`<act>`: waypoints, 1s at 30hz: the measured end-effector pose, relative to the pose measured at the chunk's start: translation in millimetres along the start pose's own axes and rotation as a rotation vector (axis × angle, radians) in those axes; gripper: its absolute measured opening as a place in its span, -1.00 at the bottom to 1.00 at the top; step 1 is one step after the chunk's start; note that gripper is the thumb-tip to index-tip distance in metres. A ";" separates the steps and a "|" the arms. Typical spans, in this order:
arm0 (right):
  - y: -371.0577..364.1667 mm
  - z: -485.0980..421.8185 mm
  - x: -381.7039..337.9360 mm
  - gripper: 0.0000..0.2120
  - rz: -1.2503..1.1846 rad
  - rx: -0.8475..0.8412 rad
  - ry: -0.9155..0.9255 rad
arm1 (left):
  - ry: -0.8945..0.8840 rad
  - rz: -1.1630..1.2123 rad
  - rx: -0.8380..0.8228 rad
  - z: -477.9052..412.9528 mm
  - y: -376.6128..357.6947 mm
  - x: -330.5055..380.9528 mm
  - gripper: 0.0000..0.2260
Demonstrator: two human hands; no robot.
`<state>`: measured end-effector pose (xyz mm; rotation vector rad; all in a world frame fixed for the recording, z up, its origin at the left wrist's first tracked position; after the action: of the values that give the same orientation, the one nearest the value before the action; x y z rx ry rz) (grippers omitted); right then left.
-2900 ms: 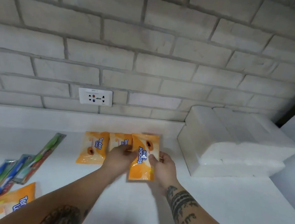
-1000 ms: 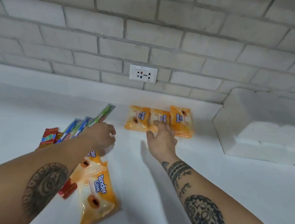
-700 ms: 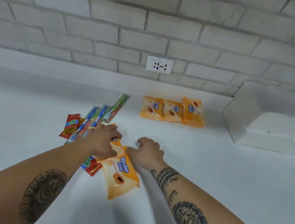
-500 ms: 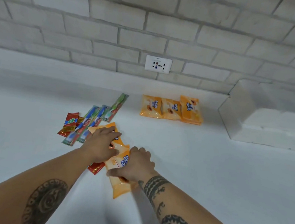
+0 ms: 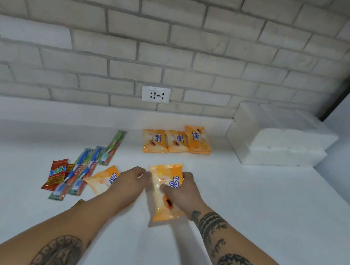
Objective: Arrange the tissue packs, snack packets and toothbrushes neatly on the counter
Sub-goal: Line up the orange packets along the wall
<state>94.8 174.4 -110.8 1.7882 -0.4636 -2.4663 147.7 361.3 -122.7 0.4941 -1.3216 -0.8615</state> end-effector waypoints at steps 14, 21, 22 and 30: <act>57.0 -2.6 -39.7 -0.69 -0.262 0.274 0.143 | -0.036 0.628 -0.222 17.1 -7.5 74.7 -0.83; 71.6 -13.3 -33.2 -0.68 -0.323 0.353 0.152 | -0.073 0.561 -0.310 11.9 -22.3 75.6 -0.87; 73.4 -16.5 -34.3 -0.71 -0.334 0.348 0.157 | -0.077 0.548 -0.292 7.9 -21.9 76.6 -0.88; 62.1 -61.3 -36.8 -0.83 -0.278 0.095 0.142 | 0.034 0.724 -0.043 -48.2 -10.3 86.6 -0.87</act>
<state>156.4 110.8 -77.1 2.1833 -0.3487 -2.5001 192.8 280.2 -86.2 -0.0227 -1.3128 -0.2746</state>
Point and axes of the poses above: each hand's wrist, its own z-axis away from the middle knuckle, its own y-axis out of the back of the hand, x = y × z, the point moved 10 cm from there along -z, towards the middle knuckle, and after that the axes turned 11 degrees about -z, right-handed, at the moved point
